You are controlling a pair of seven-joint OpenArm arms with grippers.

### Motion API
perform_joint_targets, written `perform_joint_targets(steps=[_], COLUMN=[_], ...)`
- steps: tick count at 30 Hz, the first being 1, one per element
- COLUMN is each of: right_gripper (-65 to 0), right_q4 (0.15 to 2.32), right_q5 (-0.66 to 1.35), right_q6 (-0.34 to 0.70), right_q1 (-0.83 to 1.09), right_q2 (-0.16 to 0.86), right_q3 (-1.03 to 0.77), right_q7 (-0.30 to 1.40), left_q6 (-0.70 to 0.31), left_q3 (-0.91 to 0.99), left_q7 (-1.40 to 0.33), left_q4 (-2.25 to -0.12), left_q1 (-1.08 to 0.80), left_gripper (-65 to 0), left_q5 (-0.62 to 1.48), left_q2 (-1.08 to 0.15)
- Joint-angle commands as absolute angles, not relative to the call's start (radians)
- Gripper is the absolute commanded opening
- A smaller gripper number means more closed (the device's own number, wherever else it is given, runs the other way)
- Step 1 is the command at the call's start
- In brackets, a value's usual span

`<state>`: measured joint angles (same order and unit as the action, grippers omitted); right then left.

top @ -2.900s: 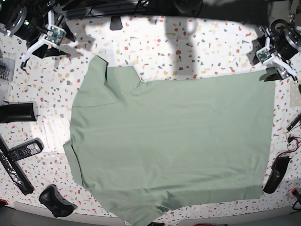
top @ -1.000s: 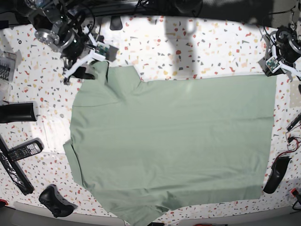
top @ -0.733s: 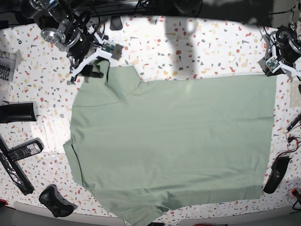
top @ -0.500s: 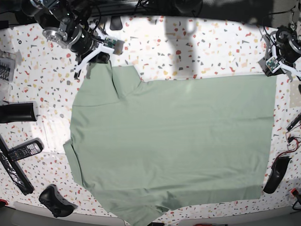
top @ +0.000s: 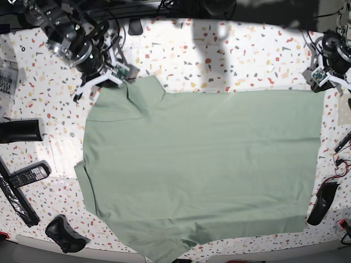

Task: Fold the T-shirt properly
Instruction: 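Lower right gripper onto the shoulder corner nearest it, left onto the other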

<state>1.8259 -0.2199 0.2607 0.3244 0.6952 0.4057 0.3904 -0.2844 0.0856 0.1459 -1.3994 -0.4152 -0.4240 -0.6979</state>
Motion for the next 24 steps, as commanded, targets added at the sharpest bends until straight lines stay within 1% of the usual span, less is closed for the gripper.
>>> perform_joint_targets(steps=[1,4,10,15,20,24], right_gripper=[-65.0,-65.0,-65.0,-65.0,-65.0,-65.0], right_q4=[1.84,1.84,1.839,1.833,1.769,1.654], right_q5=[-0.197,-0.142,-0.039,-0.037,-0.036,-0.036], right_q6=[0.247,0.247,0.247,0.247,0.247,0.247], right_q1=[0.299,0.249,0.158,0.099,0.038,-0.052], right_q2=[0.709,0.709,0.706,0.702,0.633,0.547], right_q3=[0.4,0.4,0.4,0.4,0.4,0.4], right_q7=[0.375,0.387,0.393,0.413,0.41,0.409], left_q6=[-0.25,-0.204,-0.205,-0.213,-0.223,-0.297], left_q3=[0.095,0.094,0.094,0.094,0.094,0.094], left_q7=[0.183,0.247,0.251,0.213,0.179,0.175], left_q4=[-1.41,-1.41,-1.409,-1.409,-1.408,-1.395], left_q1=[-0.413,-0.408,-0.327,-0.241,-0.182,-0.142], left_gripper=[-65.0,-65.0,-65.0,-65.0,-65.0,-65.0], left_q5=[-0.418,-0.418,-0.416,-0.339,-0.276,-0.278], left_q2=[-0.718,-0.718,-0.718,-0.717,-0.699,-0.67])
